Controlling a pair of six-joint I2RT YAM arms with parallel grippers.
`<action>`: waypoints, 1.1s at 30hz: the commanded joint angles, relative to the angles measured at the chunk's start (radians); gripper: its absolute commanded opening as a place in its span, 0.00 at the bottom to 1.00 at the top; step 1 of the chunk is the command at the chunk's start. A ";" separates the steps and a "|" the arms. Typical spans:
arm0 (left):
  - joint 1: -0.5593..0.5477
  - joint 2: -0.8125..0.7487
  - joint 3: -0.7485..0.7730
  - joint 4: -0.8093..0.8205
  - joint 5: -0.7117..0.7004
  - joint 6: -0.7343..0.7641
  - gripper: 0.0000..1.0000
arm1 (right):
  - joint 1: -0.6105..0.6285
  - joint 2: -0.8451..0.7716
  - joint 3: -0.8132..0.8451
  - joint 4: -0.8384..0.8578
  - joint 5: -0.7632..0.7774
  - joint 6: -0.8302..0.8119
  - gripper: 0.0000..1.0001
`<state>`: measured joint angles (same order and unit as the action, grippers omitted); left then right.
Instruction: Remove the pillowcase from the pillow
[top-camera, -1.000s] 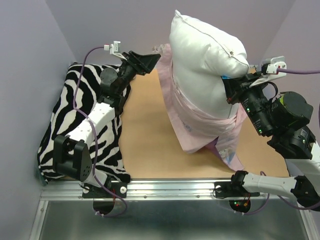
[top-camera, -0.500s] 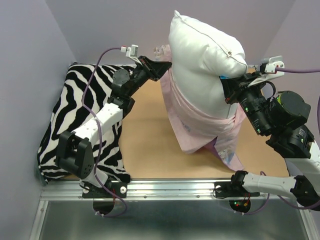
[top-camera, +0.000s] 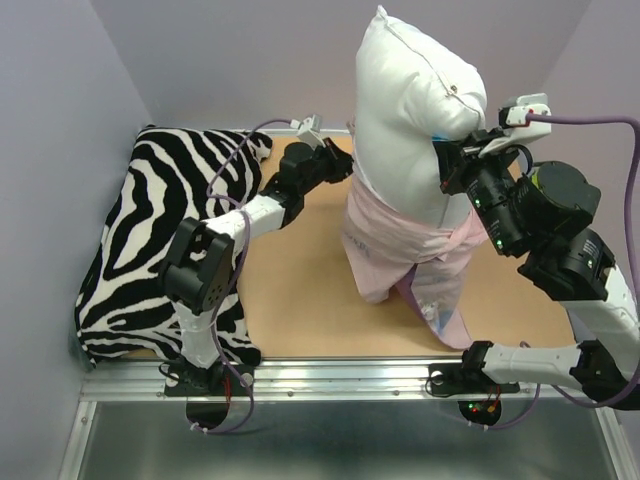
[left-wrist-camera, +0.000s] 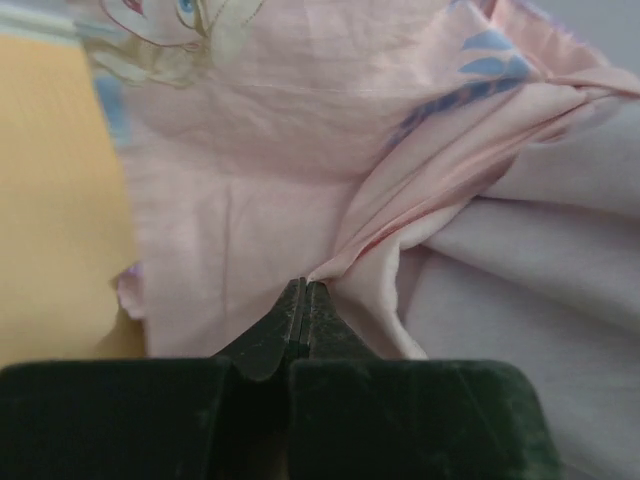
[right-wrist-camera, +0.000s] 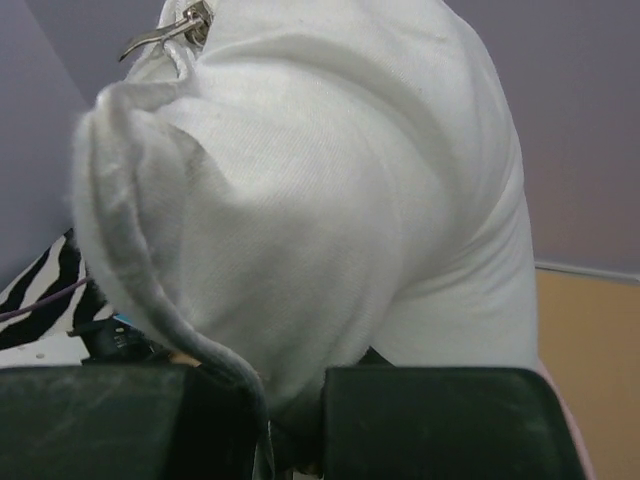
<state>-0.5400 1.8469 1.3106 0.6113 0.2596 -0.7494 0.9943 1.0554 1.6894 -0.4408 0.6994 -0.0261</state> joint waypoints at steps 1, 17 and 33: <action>-0.008 0.072 0.003 -0.081 -0.109 0.030 0.00 | 0.000 0.009 0.205 0.171 0.020 -0.053 0.01; 0.006 -0.005 0.169 -0.504 -0.265 0.269 0.00 | 0.000 0.346 0.654 0.174 0.143 -0.241 0.01; -0.015 -0.435 0.224 -0.567 -0.333 0.320 0.70 | -0.002 0.644 0.631 0.200 0.287 -0.281 0.01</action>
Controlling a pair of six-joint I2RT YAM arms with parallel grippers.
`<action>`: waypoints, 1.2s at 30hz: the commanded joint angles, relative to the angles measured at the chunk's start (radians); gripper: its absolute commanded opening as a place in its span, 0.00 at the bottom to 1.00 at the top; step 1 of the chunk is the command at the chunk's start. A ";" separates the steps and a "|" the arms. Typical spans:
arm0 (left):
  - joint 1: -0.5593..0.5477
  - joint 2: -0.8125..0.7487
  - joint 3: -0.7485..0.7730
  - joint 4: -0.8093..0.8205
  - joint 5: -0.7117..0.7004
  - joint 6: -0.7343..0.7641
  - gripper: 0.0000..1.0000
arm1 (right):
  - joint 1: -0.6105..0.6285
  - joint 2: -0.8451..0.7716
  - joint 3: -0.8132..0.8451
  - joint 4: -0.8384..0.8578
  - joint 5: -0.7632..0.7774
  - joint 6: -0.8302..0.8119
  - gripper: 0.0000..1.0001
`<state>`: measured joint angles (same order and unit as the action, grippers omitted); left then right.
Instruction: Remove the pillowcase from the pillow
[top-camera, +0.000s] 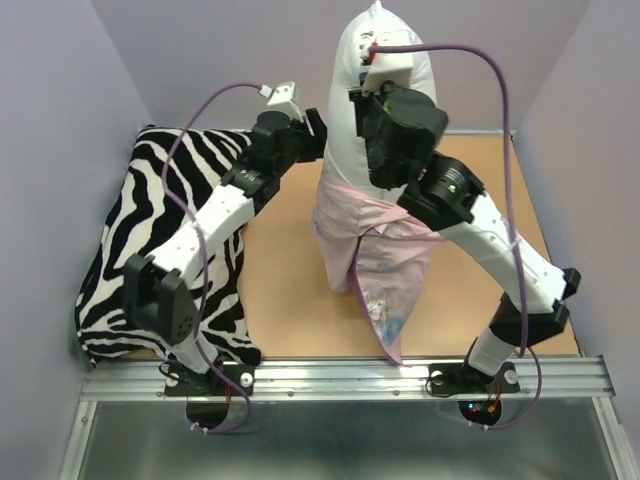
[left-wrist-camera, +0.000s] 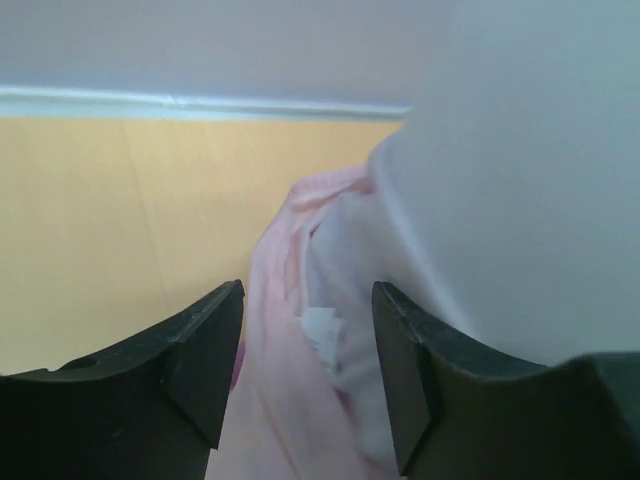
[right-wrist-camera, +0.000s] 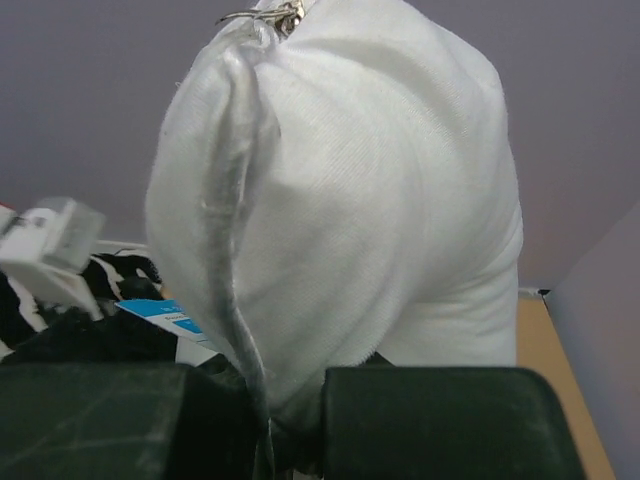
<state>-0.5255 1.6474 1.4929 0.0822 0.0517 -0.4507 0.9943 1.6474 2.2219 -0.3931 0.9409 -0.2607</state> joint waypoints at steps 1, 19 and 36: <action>-0.045 -0.270 0.021 -0.054 -0.163 0.020 0.70 | -0.002 0.072 0.145 0.152 0.056 -0.067 0.01; -0.844 -0.574 -0.600 -0.162 -0.760 -0.468 0.70 | -0.028 0.123 0.078 0.154 0.044 -0.042 0.01; -0.864 -0.416 -0.744 0.065 -0.739 -0.479 0.17 | -0.036 0.126 0.178 0.151 0.053 -0.071 0.01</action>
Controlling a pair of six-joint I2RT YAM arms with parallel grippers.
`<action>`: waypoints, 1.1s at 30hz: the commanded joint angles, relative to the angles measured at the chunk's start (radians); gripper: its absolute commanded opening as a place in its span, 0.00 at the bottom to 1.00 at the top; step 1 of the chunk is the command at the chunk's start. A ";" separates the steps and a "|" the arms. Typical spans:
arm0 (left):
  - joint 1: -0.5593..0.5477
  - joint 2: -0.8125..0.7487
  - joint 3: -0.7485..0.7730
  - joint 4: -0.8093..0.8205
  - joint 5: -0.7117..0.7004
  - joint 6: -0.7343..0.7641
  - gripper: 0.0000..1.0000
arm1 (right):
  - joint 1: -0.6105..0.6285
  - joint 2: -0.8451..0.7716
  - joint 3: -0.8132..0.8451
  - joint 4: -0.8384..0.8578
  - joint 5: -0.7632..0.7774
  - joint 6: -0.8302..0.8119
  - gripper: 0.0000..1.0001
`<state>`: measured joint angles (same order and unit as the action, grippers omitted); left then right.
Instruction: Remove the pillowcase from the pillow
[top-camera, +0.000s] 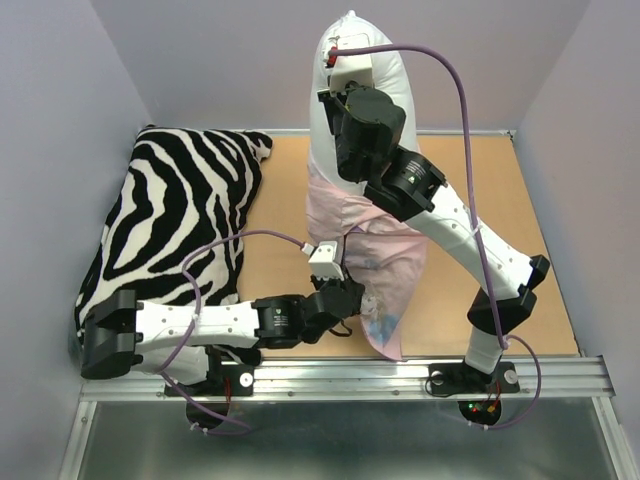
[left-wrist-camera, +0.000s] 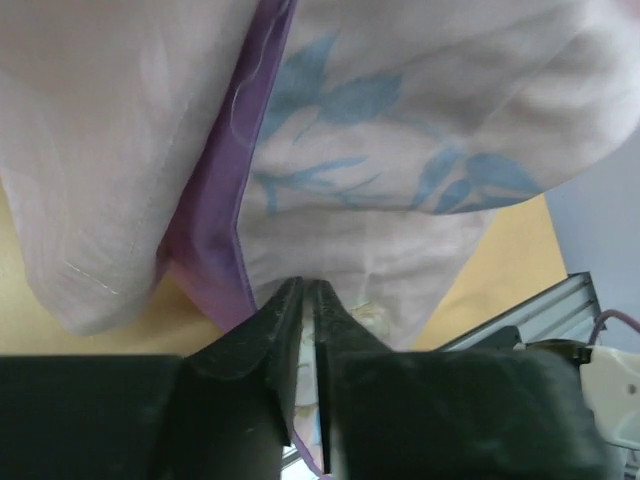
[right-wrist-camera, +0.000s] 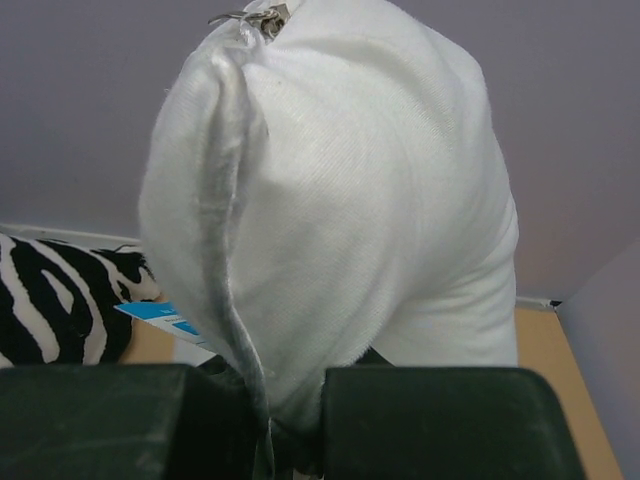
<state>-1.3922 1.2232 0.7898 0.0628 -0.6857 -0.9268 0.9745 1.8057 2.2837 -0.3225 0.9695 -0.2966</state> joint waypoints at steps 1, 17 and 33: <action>0.001 0.009 -0.058 0.094 0.015 -0.004 0.13 | -0.017 -0.034 0.128 0.082 0.028 -0.045 0.01; -0.005 -0.044 -0.104 0.229 0.043 0.083 0.80 | -0.016 -0.103 0.026 0.083 0.021 -0.007 0.01; 0.154 -0.073 -0.078 -0.194 0.037 -0.029 0.00 | -0.043 -0.066 0.238 0.135 0.145 -0.162 0.01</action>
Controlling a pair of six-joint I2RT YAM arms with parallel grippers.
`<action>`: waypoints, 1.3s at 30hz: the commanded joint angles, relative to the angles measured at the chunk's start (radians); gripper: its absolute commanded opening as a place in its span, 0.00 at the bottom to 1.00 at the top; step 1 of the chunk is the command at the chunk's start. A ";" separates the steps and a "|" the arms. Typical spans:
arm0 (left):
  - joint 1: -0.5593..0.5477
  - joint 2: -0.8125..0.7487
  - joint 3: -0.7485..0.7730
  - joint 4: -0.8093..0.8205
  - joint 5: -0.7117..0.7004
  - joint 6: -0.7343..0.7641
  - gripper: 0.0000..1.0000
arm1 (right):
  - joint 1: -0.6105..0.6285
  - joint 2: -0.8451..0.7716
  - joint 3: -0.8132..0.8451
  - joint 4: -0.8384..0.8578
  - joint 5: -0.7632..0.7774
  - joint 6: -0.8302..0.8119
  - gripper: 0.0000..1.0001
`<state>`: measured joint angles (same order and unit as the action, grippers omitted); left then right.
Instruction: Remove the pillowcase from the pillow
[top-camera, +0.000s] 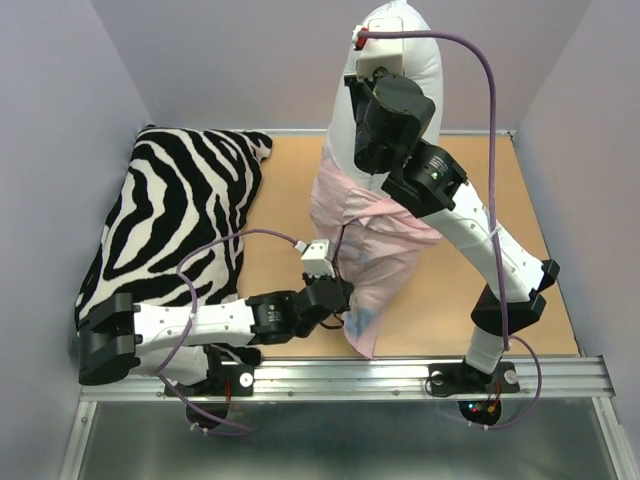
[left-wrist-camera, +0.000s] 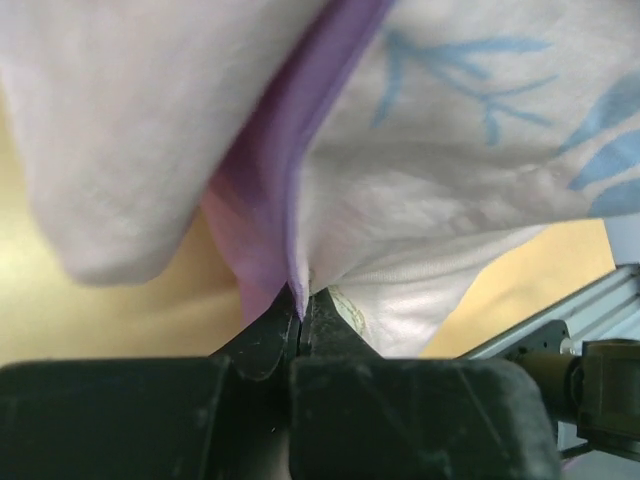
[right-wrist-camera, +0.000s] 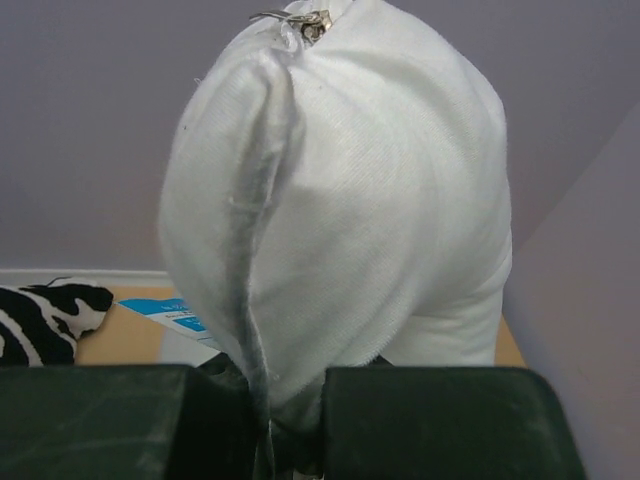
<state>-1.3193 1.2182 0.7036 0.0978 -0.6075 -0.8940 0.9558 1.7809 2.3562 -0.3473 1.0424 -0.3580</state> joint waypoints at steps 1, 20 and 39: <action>0.116 -0.080 -0.007 -0.246 -0.008 -0.057 0.00 | -0.026 -0.047 0.170 0.244 0.090 -0.172 0.01; 1.018 -0.046 0.045 -0.155 0.298 0.317 0.00 | -0.025 -0.229 0.156 0.740 0.180 -0.608 0.01; 1.250 0.306 0.404 -0.179 0.298 0.366 0.00 | -0.025 -0.359 0.115 0.788 0.180 -0.651 0.01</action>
<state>-0.1417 1.4712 1.0416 0.0513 -0.1051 -0.5934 0.9512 1.5879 2.4123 0.2417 1.3598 -0.9134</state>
